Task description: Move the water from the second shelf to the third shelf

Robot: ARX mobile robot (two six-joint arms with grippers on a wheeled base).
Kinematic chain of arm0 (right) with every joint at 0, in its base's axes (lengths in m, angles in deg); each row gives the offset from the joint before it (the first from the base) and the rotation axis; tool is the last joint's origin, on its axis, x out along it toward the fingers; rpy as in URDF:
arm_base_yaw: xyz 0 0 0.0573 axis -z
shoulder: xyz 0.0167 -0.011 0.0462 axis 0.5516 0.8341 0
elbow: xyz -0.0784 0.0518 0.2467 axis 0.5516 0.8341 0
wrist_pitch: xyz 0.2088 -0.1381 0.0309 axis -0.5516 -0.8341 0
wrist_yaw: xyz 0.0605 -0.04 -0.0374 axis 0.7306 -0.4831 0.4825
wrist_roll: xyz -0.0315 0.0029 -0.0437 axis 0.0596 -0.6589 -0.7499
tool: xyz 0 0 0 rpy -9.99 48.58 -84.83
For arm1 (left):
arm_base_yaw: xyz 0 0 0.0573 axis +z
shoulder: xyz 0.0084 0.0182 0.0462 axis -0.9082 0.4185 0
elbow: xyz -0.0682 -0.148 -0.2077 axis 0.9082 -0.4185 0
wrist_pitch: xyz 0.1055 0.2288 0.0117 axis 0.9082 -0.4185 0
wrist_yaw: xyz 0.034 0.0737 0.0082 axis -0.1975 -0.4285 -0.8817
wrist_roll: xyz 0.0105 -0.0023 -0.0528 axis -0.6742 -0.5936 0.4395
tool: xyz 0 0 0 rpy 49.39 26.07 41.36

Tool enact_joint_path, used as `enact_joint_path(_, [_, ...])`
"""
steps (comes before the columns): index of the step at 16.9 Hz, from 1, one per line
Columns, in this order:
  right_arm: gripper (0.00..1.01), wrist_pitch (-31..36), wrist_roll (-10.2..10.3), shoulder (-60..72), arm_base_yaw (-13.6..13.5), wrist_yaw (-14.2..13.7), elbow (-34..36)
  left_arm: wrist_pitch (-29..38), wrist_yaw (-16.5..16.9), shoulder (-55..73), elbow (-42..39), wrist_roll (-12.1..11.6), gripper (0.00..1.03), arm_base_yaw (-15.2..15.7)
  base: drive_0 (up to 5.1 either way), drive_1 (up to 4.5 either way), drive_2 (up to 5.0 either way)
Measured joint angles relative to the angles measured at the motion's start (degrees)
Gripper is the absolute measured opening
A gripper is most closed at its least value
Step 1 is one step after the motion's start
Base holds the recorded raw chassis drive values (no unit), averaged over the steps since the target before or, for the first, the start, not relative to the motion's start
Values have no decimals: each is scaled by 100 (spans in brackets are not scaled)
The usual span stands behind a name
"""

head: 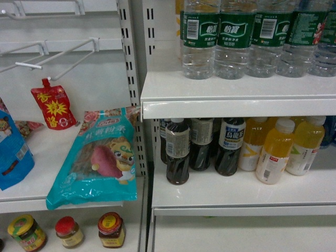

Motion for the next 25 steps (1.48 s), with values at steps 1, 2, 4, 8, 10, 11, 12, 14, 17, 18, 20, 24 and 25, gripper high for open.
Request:
enact_joint_path(1, [43,374,-79,479,-39,-98,-181,0,0,0,0,0,98,0,0,0,0])
enact_joint_path(2, [43,664,-116,922,-81,-197,-361,0,-2,0,0,0,98,0,0,0,0])
enact_joint_path(4, [43,1062,-125,1799,-195,-352,-769,0,0,0,0,0,98,0,0,0,0])
enact_joint_path(8, [43,1364,-116,3128,-533,-533,-1604,0,0,0,0,0,98,0,0,0,0])
enact_joint_path(10, [43,1353,-98,3700,-636,-743,-2061,0,0,0,0,0,98,0,0,0,0])
enact_joint_path(11, [43,1322,-79,3950,-682,-813,-2280,0,-2,0,2,0,98,0,0,0,0])
enact_joint_path(12, [43,1311,-72,4177,-723,-935,-2481,-2,0,0,0,0,98,0,0,0,0])
enact_joint_path(14, [43,1322,-74,4568,-800,-1084,-2822,0,-2,0,0,0,98,0,0,0,0])
enact_joint_path(17, [43,1270,-68,4994,-905,-1215,-3239,0,0,0,2,0,98,0,0,0,0])
enact_joint_path(18, [43,1257,-68,5051,-901,-1226,-3289,0,0,0,0,0,98,0,0,0,0])
enact_joint_path(20, [43,1233,-66,5154,-903,-1252,-3388,0,0,0,0,0,98,0,0,0,0])
enact_joint_path(24, [43,949,210,5626,-907,-1478,-3877,0,0,0,0,0,98,0,0,0,0])
enact_joint_path(25, [43,944,284,5727,-907,-1502,-4009,-2,0,0,2,0,98,0,0,0,0])
